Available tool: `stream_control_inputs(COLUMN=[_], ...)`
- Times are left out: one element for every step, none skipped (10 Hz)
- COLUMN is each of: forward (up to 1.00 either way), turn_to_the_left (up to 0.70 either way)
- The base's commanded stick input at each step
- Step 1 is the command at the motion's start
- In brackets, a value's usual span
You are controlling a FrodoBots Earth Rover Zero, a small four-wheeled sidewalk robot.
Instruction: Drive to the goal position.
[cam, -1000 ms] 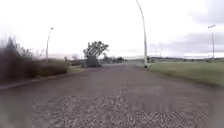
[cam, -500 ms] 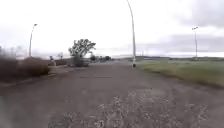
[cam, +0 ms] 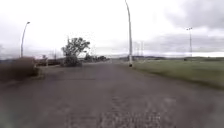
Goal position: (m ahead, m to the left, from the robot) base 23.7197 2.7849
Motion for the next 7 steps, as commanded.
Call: stream_control_inputs(forward=[1.00, 1.00, 1.00, 1.00, 1.00, 1.00, 1.00], turn_to_the_left=[-0.40, -0.23, -0.07, 0.00, 0.00, 0.00, 0.00])
